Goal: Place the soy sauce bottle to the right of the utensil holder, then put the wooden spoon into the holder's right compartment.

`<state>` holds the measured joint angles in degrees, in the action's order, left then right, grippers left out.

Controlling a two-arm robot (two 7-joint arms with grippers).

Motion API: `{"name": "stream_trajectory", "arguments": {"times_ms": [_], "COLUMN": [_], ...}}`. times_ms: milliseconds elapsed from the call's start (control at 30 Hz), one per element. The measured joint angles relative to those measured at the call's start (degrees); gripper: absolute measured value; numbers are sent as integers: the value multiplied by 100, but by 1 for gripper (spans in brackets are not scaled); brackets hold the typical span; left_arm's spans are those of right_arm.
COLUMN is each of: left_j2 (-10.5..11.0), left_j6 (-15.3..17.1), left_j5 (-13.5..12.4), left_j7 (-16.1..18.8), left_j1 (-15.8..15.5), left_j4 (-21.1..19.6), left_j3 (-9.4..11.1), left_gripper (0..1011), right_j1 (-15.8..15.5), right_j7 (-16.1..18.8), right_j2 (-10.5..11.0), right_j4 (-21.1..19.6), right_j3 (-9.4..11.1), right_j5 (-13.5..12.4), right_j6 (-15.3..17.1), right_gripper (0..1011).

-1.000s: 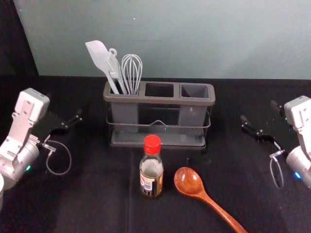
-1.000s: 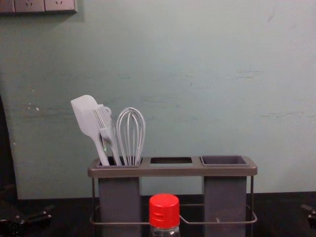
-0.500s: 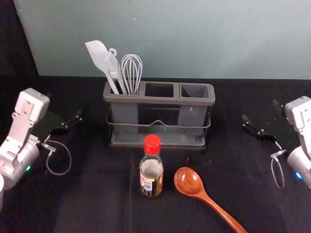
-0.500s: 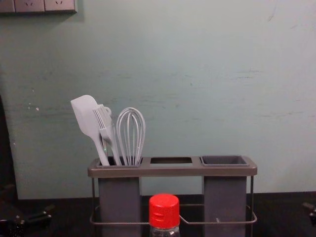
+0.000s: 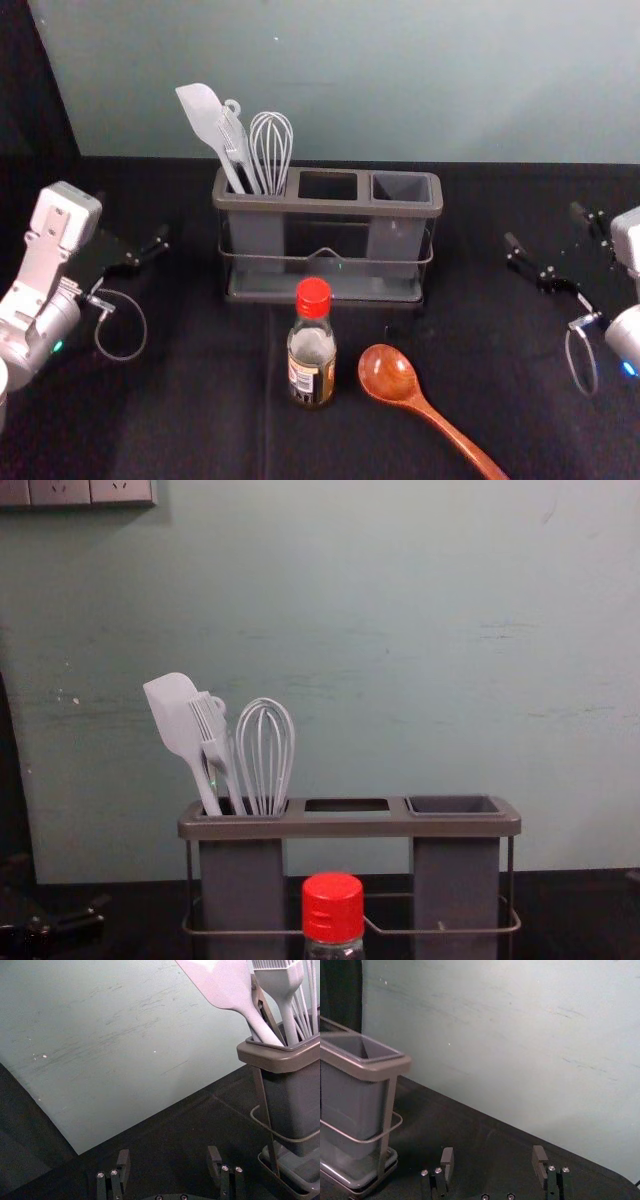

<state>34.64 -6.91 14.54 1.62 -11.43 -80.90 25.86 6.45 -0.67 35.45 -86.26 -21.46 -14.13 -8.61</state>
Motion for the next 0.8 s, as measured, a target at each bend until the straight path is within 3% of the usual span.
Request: {"name": "stream_trajectory", "arguments": {"times_ms": [433,800], "left_j2": [0,0], "left_j6": [0,0], "left_j5": [0,0], "left_j7": [0,0], "left_j1": [0,0], "left_j4": [0,0], "left_j3": [0,0], "left_gripper": [1005,1005], "right_j1": [-722,-1413], "right_j7": [222,868], "right_j2": [261,605], "right_j4": [-797,-1481], "right_j3": [547,1067], "right_j5": [-375,-1014], "right_j6": [-79,-230], "right_gripper": [1004,1004]}}
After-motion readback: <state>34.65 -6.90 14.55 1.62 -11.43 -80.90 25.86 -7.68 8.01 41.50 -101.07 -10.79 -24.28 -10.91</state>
